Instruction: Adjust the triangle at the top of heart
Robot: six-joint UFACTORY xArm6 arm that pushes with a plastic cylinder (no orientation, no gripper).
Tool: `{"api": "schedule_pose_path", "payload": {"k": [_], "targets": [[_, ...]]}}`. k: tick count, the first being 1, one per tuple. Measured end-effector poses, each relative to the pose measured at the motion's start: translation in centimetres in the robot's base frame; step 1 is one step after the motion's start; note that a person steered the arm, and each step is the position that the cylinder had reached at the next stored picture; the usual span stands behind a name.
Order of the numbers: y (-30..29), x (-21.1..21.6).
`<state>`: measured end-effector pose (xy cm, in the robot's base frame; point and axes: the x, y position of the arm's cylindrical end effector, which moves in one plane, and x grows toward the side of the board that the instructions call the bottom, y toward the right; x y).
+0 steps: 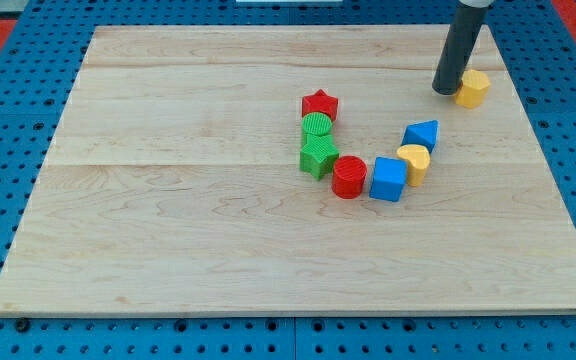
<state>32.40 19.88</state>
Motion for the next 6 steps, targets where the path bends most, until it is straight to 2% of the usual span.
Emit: {"api": "schedule_pose_path", "payload": {"k": [2, 5, 6], "targets": [[-1.0, 2.0], [0.4, 7.7], [0.2, 8.1]]}}
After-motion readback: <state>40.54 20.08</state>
